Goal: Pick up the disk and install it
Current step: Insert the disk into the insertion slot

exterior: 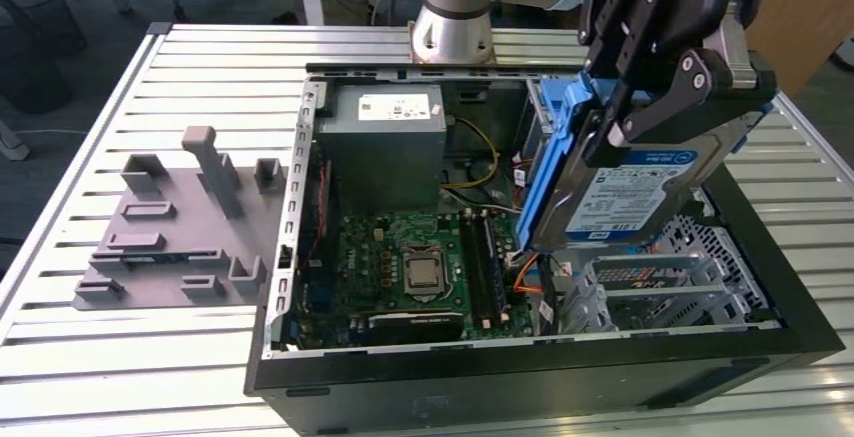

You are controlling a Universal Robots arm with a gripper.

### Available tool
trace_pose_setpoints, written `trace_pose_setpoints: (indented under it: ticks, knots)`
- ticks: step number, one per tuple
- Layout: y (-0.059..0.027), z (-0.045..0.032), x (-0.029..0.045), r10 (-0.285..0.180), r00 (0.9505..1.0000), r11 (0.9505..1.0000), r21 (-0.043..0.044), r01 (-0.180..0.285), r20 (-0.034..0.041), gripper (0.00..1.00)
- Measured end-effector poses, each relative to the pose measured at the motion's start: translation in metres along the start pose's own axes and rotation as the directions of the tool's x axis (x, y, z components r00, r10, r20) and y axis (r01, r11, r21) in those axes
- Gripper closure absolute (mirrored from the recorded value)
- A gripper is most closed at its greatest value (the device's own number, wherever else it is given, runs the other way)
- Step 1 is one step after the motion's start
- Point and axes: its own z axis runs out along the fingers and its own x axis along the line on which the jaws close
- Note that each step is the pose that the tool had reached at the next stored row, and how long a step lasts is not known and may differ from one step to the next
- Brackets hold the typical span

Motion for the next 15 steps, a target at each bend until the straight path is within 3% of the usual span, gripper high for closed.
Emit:
trace_pose_setpoints:
  ticks: [15]
  knots:
    - [-0.0021, 0.0050, 0.0061, 0.000, 1.0000, 1.0000, 0.0026, 0.000, -0.0002, 0.64]
